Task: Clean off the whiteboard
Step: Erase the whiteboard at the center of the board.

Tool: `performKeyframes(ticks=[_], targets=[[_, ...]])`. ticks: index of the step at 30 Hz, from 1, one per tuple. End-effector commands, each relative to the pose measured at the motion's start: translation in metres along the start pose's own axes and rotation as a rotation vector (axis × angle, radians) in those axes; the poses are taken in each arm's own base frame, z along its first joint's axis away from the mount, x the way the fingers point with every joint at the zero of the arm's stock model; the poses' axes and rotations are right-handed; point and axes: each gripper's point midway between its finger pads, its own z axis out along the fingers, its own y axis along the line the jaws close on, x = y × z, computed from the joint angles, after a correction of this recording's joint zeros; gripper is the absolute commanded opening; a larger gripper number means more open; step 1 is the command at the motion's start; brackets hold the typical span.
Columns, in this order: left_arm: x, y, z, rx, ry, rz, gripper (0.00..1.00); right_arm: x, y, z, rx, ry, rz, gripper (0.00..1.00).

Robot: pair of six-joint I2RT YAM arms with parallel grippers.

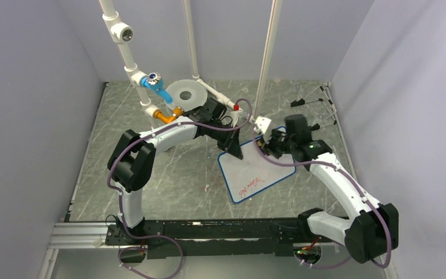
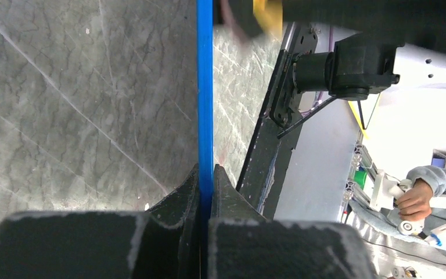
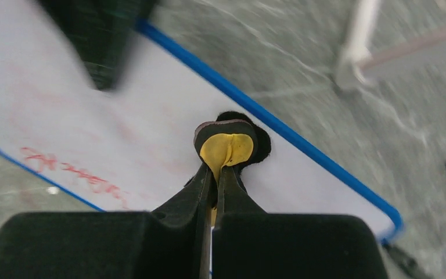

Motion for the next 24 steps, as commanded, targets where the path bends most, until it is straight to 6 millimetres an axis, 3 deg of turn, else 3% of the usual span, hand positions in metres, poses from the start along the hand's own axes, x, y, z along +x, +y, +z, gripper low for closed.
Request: performKeyframes(ticks=[1,3,7,10,15,18,20,24], targets=[[-0.016,-0.036,-0.011,0.109,-0.041,0.085,0.0,-0.009,0.071,0.018,-0.224,-0.007,-0.169,0.0],[-0.016,-0.037,-0.011,0.108,-0.044,0.087,0.0,-0.009,0.093,0.019,-0.295,-0.005,-0.235,0.0],[-0.015,-0.037,-0.011,0.107,-0.044,0.084,0.0,-0.007,0.101,0.019,-0.317,0.006,-0.276,0.0],[-0.014,-0.037,-0.011,0.107,-0.047,0.083,0.0,-0.004,0.073,0.022,-0.167,0.051,-0.272,0.0],[-0.013,-0.037,-0.012,0.104,-0.042,0.085,0.0,0.004,0.001,0.004,0.115,0.095,-0.158,0.0],[-0.013,-0.037,-0.013,0.101,-0.042,0.089,0.0,0.014,-0.017,-0.008,0.152,0.117,-0.135,0.0],[-0.013,-0.037,-0.013,0.099,-0.044,0.091,0.0,0.018,-0.007,-0.011,0.091,0.124,-0.164,0.0],[-0.014,-0.036,-0.013,0.095,-0.044,0.089,0.0,0.024,0.039,-0.01,-0.142,0.087,-0.231,0.0]])
